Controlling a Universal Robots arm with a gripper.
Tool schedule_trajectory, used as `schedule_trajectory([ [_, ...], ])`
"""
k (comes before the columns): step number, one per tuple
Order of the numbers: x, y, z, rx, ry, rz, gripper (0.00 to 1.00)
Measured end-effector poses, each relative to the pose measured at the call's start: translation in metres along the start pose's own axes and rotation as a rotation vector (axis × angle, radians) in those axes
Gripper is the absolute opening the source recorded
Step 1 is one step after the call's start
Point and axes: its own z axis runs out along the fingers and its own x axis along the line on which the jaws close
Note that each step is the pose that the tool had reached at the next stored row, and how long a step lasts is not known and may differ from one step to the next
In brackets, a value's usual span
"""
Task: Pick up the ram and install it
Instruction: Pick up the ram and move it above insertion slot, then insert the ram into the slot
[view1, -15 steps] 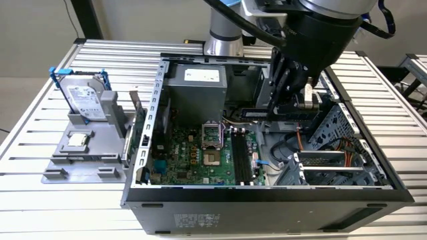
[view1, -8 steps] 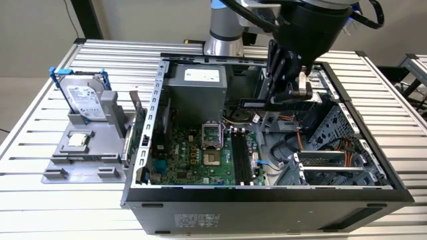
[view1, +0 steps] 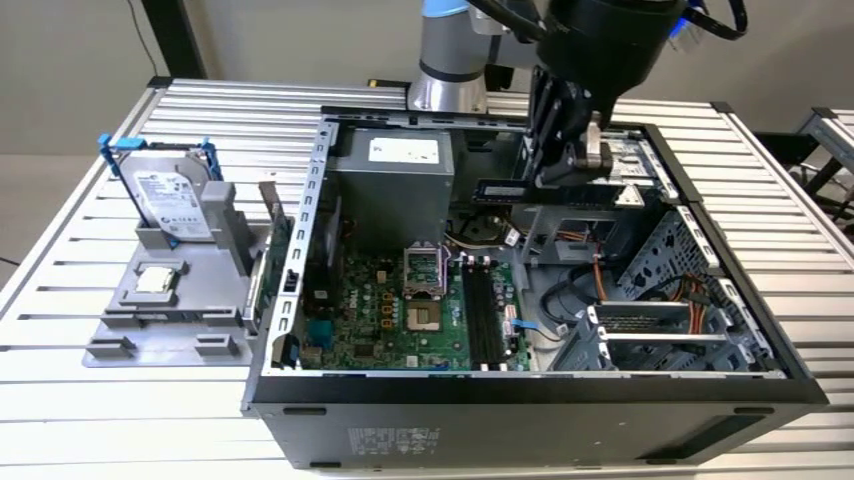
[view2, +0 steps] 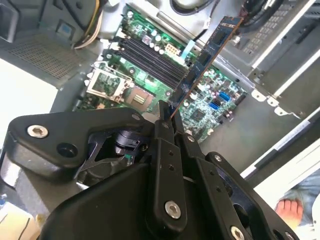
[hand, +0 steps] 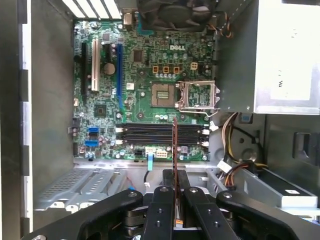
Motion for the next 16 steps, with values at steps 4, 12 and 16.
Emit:
schedule_trajectory([
  [4,-0.0102,0.0000,0.0003,0.0013,0.0000,0.003,0.00],
  [12,-0.0134,0.0000,0.0005,0.0016,-0.0004,0.012,0.00],
  [16,-0.0134,0.0000,0.0005,0.0016,-0.0004,0.013,0.00],
])
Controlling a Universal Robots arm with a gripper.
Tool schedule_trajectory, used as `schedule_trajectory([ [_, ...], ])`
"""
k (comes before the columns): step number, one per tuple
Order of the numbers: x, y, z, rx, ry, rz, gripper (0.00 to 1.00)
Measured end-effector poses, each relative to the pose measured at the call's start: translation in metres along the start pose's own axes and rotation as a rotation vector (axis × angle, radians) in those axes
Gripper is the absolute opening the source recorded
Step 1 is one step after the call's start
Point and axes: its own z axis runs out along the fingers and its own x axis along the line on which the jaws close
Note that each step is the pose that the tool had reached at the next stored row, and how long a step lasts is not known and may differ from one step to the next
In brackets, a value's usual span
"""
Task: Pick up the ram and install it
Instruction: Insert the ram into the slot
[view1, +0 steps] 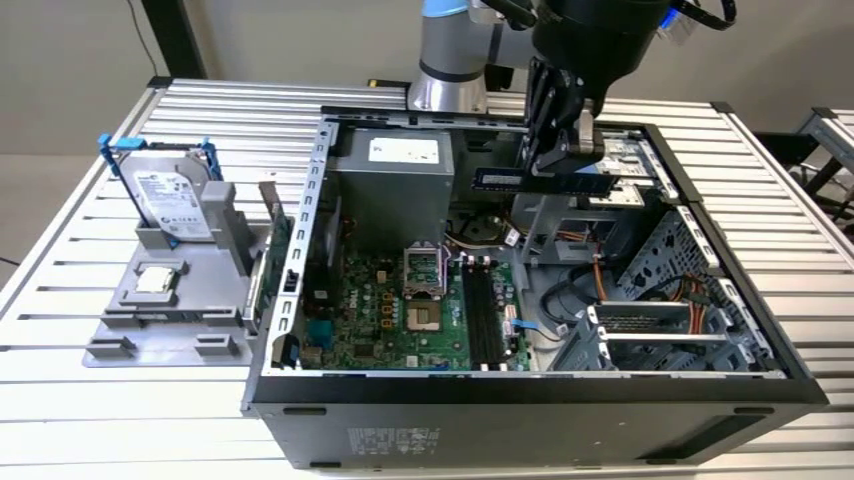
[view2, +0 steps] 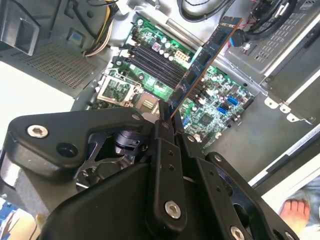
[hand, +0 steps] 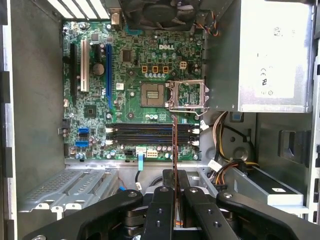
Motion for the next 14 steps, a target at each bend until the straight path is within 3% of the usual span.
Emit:
schedule_trajectory([
  [7,0.0000,0.0000,0.0000,0.0002,-0.0003,0.010,0.00],
  [14,0.0000,0.0000,0.0000,0.0022,-0.0036,0.106,0.00],
])
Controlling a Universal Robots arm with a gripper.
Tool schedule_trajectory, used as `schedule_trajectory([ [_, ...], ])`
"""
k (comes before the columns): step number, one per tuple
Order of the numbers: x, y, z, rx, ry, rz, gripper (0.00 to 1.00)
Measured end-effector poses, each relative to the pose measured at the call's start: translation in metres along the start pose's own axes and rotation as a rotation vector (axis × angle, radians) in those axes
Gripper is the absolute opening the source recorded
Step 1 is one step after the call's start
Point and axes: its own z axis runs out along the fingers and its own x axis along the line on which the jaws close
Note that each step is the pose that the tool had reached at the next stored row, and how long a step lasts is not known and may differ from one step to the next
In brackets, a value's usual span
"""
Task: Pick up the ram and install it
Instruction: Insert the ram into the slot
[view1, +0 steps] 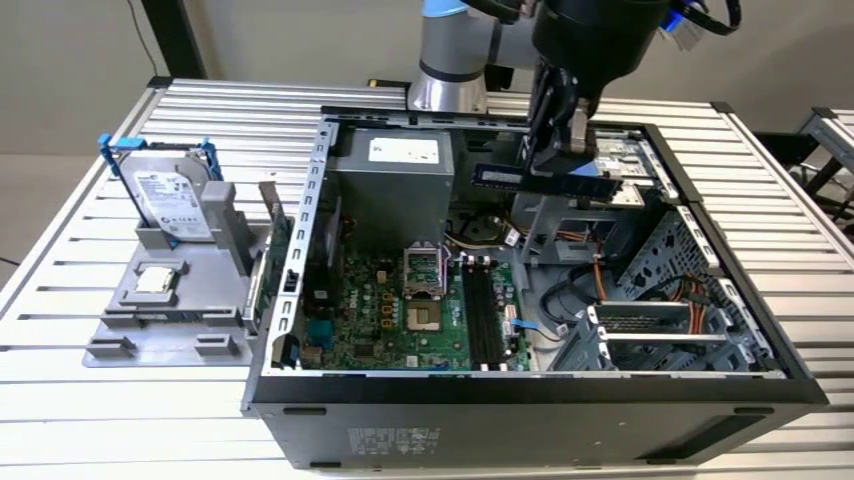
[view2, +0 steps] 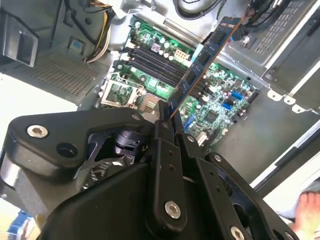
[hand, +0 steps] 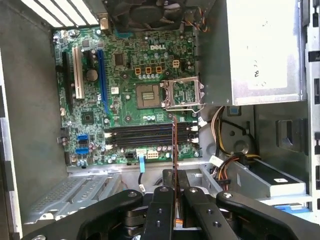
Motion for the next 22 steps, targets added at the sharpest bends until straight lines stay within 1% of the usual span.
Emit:
schedule_trajectory([
  [15,0.0000,0.0000,0.0000,0.0048,-0.0078,0.229,0.00],
  [22,0.0003,0.0000,0.0000,0.0067,-0.0110,0.320,0.00],
])
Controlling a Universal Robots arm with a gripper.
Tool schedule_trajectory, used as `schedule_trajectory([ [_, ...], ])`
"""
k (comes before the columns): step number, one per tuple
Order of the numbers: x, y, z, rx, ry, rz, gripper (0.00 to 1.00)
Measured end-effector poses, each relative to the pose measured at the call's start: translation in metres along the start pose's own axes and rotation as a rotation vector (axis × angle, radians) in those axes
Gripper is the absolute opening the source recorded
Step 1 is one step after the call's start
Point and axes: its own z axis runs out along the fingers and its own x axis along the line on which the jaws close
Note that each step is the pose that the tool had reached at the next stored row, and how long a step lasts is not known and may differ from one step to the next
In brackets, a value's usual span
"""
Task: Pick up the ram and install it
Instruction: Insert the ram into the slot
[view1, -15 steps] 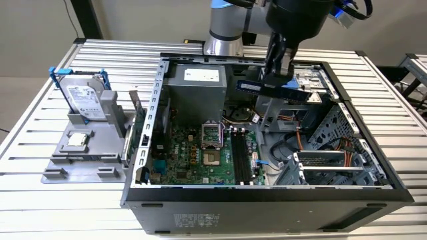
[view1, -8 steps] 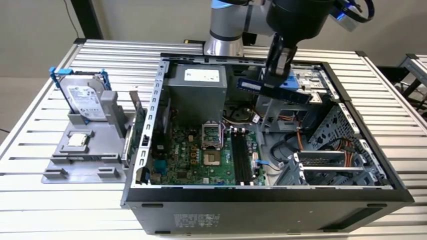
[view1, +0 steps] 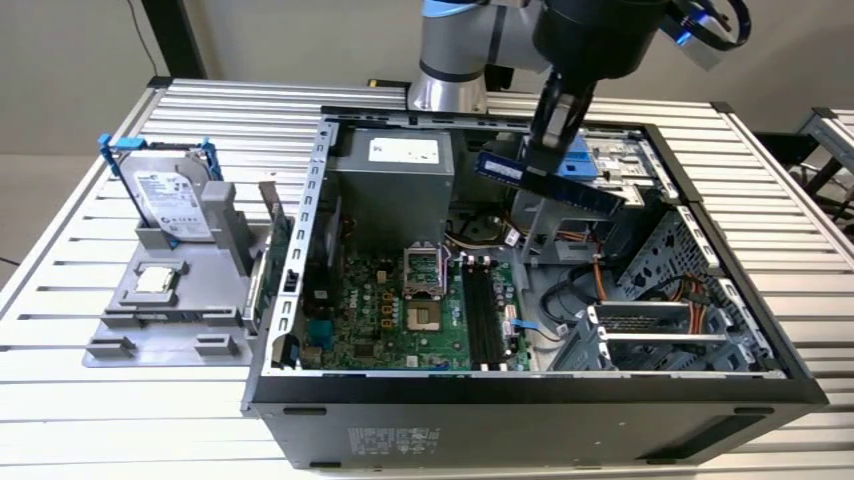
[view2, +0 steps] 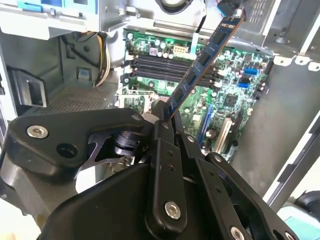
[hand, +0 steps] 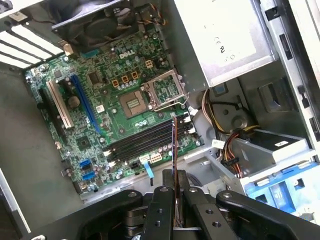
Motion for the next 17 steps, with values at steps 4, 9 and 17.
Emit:
schedule_trajectory([
  [4,0.0008,-0.0003,0.0000,0.0009,-0.0015,0.043,0.00],
  [9,0.0015,-0.0007,0.0000,0.0021,-0.0035,0.100,0.00],
  [17,0.0021,-0.0010,0.0001,0.0042,-0.0070,0.201,0.00],
])
